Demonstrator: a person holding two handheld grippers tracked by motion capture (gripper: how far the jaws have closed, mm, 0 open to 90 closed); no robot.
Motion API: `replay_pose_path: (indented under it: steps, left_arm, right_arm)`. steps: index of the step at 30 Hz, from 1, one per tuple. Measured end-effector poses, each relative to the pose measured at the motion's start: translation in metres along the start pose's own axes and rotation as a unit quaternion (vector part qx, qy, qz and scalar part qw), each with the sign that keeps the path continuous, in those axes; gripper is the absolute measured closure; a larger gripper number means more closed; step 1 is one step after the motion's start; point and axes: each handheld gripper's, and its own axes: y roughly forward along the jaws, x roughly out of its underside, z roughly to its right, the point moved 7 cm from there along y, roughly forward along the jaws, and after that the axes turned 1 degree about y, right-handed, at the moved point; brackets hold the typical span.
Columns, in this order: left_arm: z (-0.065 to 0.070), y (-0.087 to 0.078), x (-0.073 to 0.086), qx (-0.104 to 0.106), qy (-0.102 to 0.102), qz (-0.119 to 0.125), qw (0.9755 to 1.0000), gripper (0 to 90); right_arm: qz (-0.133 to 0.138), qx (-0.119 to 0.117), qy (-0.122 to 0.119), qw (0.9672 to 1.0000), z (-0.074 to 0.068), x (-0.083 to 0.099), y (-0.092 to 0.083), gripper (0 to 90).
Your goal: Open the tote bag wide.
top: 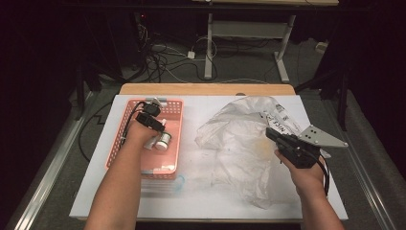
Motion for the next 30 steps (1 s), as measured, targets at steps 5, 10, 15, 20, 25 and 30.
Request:
replay_pose_path:
  steps: [5, 10, 15, 20, 25, 30]
  left_arm:
    - [0.000, 0.000, 0.001, -0.001, -0.003, 0.006, 1.0000, 66.7]
    - [0.000, -0.001, 0.002, 0.009, -0.024, 0.021, 0.9995, 66.9]
    - [0.003, -0.004, 0.002, 0.020, -0.030, 0.038, 0.9986, 67.0]
    - [0.010, -0.010, -0.001, 0.029, -0.029, 0.064, 0.9971, 67.1]
    - [0.018, -0.017, -0.002, 0.040, -0.029, 0.090, 0.9948, 67.1]
    - [0.024, -0.027, -0.002, 0.045, -0.025, 0.125, 0.9908, 67.2]
  right_arm:
    - [0.001, 0.001, -0.001, 1.0000, 0.001, 0.000, -0.001, 90.0]
    - [0.000, 0.001, 0.000, 1.0000, 0.001, 0.000, -0.001, 90.0]
    - [0.001, 0.001, 0.000, 1.0000, 0.001, -0.001, -0.001, 90.0]
    - [0.002, 0.000, 0.001, 1.0000, 0.000, -0.001, -0.002, 90.0]
    - [0.003, 0.000, 0.000, 1.0000, 0.001, -0.001, -0.002, 90.0]
    - [0.006, 0.000, 0.000, 1.0000, 0.001, -0.002, -0.002, 90.0]
